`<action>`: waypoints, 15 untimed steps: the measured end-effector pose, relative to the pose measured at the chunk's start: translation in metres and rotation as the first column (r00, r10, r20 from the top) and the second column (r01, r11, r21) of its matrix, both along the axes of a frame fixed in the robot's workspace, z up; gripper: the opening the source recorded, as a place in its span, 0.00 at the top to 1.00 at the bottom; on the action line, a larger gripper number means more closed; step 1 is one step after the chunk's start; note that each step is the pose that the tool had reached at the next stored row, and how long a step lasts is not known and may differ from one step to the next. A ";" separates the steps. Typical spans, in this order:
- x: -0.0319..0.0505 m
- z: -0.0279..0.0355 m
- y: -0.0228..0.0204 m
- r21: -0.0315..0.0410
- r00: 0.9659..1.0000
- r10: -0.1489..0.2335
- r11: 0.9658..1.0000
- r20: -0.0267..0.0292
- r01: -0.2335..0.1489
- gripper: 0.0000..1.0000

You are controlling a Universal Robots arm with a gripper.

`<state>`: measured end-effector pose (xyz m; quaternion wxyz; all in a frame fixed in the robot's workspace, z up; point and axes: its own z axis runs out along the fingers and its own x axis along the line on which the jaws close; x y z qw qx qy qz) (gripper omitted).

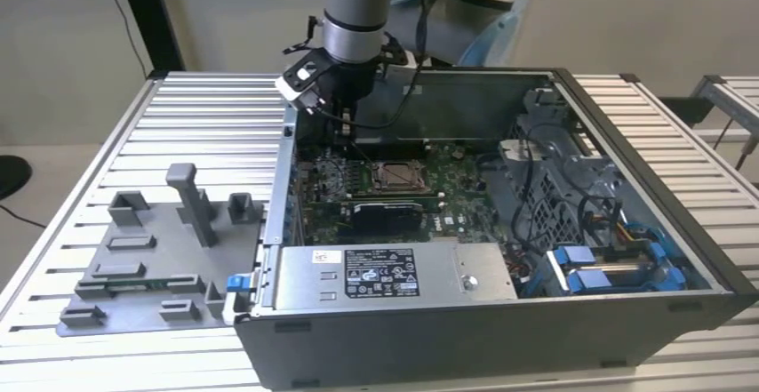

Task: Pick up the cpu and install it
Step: 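Close the cpu cover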

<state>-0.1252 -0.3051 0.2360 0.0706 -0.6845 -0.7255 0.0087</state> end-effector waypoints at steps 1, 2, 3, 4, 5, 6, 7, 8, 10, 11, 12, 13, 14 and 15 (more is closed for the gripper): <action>-0.0001 0.0001 0.0008 0.004 1.000 0.002 1.000 0.000 -0.002 1.00; -0.0003 0.0001 0.0013 0.009 1.000 0.003 1.000 0.001 -0.003 1.00; -0.0006 0.0000 0.0017 0.013 1.000 0.004 1.000 0.002 -0.004 1.00; -0.0009 0.0000 0.0019 0.017 1.000 0.005 1.000 0.002 -0.005 1.00; -0.0009 -0.0001 0.0020 0.018 1.000 0.006 1.000 0.003 -0.006 1.00; -0.0009 0.0000 0.0022 0.018 1.000 0.006 1.000 0.003 -0.006 1.00; -0.0009 0.0001 0.0022 0.019 1.000 0.007 1.000 0.003 -0.007 1.00; -0.0009 0.0005 0.0022 0.020 1.000 0.008 1.000 0.003 -0.008 1.00; -0.0006 0.0020 0.0022 0.022 1.000 0.010 1.000 0.003 -0.010 1.00; -0.0003 0.0032 0.0022 0.023 1.000 0.011 1.000 0.003 -0.011 1.00; 0.0003 0.0042 0.0022 0.025 1.000 0.012 1.000 0.004 -0.012 1.00; 0.0008 0.0047 0.0022 0.026 1.000 0.012 1.000 0.004 -0.012 1.00; 0.0013 0.0048 0.0022 0.027 1.000 0.012 1.000 0.004 -0.012 1.00; 0.0021 0.0050 0.0022 0.028 1.000 0.012 1.000 0.004 -0.012 1.00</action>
